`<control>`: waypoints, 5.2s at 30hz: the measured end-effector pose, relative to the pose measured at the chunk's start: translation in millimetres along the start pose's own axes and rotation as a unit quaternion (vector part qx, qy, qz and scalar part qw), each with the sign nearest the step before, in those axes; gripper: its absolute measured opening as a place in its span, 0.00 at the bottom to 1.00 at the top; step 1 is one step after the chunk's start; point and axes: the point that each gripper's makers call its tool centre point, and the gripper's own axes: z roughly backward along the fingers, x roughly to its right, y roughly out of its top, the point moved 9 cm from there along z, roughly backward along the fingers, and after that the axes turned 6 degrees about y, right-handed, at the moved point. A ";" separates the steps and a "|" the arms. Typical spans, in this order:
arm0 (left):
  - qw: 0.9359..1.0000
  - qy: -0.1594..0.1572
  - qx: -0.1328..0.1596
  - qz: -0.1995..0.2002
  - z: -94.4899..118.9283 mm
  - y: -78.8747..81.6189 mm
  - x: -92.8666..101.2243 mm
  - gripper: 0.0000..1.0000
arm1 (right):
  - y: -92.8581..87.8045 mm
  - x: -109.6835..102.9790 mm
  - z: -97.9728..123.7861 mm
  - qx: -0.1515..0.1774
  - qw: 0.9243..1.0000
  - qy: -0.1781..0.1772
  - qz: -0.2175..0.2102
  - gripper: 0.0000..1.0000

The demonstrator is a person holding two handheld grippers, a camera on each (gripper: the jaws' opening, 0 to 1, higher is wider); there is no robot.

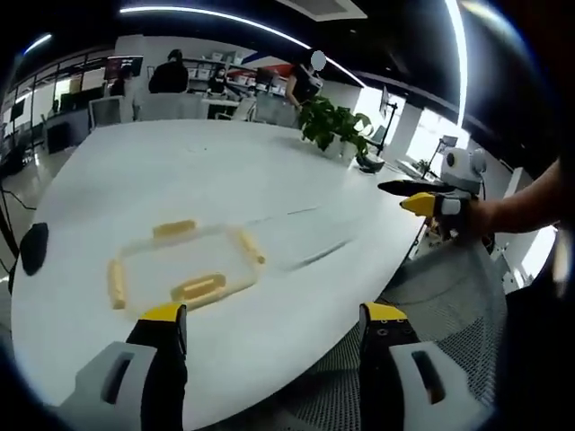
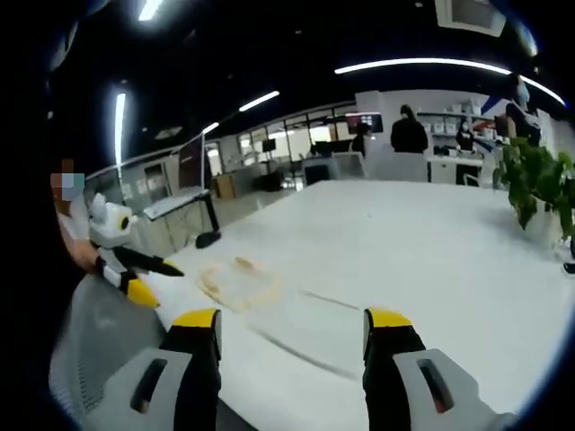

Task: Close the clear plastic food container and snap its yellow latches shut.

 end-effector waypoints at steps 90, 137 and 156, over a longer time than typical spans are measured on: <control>0.999 0.017 0.039 0.026 27.3 14.4 -61.6 0.70 | 42.2 -80.9 -97.7 0.067 0.996 0.066 0.005 0.62; 1.000 -0.004 0.026 0.016 21.8 22.1 -100.3 0.67 | 39.4 -86.8 -128.8 0.031 0.996 0.077 0.036 0.57; 0.999 -0.031 -0.013 -0.012 8.6 24.0 -117.7 0.65 | 35.0 -74.8 -138.6 -0.007 0.992 0.103 0.066 0.57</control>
